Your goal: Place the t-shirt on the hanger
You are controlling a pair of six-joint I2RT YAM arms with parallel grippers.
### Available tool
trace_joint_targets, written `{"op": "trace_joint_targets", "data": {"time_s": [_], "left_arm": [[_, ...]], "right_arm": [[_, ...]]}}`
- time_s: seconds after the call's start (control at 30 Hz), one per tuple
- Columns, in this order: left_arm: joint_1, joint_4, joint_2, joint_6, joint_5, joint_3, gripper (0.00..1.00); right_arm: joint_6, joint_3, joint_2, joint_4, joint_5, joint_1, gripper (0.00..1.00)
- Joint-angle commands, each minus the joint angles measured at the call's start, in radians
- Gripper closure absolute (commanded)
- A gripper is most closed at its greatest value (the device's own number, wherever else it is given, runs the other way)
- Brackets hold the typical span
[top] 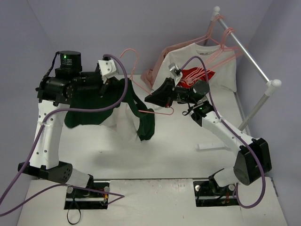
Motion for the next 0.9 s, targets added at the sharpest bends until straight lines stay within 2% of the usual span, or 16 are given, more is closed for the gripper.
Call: {"op": "trace_joint_targets", "data": {"time_s": [0.0, 0.07, 0.1, 0.2, 0.23, 0.3, 0.37, 0.5, 0.63, 0.87], "left_arm": [[0.008, 0.064, -0.066, 0.037, 0.020, -0.015, 1.00], [0.006, 0.065, -0.091, 0.052, -0.015, -0.031, 1.00], [0.007, 0.064, -0.107, 0.058, -0.048, -0.037, 1.00], [0.006, 0.064, -0.137, 0.066, -0.139, -0.055, 1.00], [0.007, 0.064, -0.145, 0.066, -0.164, -0.069, 1.00], [0.006, 0.064, -0.166, 0.073, -0.215, -0.091, 1.00], [0.004, 0.064, -0.191, 0.076, -0.266, -0.112, 1.00], [-0.008, 0.065, -0.245, 0.069, -0.342, -0.156, 1.00], [-0.018, 0.086, -0.292, 0.050, -0.402, -0.201, 1.00], [-0.023, 0.117, -0.344, 0.020, -0.409, -0.257, 1.00]], "right_arm": [[-0.029, 0.054, -0.022, 0.116, -0.009, 0.013, 1.00], [-0.064, 0.055, -0.024, 0.055, 0.006, 0.003, 0.99], [-0.078, 0.056, -0.026, 0.020, 0.018, -0.003, 0.95], [-0.116, 0.065, -0.034, -0.082, 0.069, -0.031, 0.72], [-0.118, 0.071, -0.037, -0.100, 0.081, -0.039, 0.57], [-0.119, 0.078, -0.052, -0.167, 0.114, -0.064, 0.47], [-0.120, 0.086, -0.064, -0.219, 0.167, -0.088, 0.42], [-0.140, 0.116, -0.086, -0.397, 0.310, -0.092, 0.40], [-0.087, 0.049, -0.130, -0.416, 0.409, -0.062, 0.42], [-0.016, -0.051, -0.131, -0.434, 0.579, 0.103, 0.43]]}}
